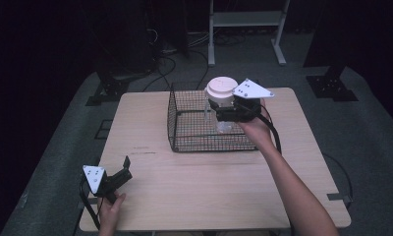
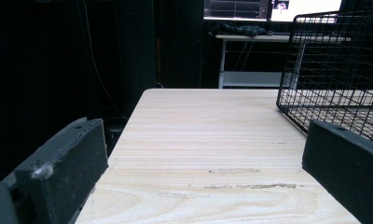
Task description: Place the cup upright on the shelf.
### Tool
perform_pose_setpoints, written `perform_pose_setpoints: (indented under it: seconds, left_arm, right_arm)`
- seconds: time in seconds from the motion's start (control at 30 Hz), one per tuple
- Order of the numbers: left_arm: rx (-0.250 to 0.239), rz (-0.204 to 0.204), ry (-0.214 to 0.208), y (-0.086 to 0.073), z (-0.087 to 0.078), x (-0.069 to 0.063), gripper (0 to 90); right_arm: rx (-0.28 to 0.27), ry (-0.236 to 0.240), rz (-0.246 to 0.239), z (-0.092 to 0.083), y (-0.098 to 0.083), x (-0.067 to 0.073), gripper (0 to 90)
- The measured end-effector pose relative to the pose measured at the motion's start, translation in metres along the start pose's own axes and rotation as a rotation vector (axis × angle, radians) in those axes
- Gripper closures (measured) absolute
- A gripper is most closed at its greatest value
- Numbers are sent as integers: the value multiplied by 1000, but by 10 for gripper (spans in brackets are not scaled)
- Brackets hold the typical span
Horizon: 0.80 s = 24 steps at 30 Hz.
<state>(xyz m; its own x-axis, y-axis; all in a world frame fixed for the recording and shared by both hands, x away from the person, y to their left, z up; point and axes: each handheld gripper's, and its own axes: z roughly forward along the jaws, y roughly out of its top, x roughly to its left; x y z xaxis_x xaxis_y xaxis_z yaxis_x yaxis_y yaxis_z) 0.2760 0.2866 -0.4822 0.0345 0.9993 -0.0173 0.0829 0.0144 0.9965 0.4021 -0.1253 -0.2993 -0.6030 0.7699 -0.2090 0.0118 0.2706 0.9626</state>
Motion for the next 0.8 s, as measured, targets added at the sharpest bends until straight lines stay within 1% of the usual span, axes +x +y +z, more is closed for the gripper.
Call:
perform_pose_setpoints:
  seconds: [0.13, 0.4, 0.63, 0.7, 0.8]
  left_arm:
    - [0, -5, -1, 0, 0, 0, 0]
    - [-1, -9, -2, 0, 0, 1, 0]
    - [-1, -13, -3, 0, 0, 2, 0]
    - [-2, -13, -3, 0, 0, 1, 0]
    - [-2, -14, -3, 0, 0, 2, 0]
  right_arm:
    - [4, 6, 6, 10, 1, -3, 51]
    - [13, -11, 9, 29, 0, -9, 51]
    - [10, -18, 9, 41, 0, -13, 51]
    - [7, -14, 16, 45, -1, -14, 51]
    - [10, -21, 13, 50, -3, -15, 51]
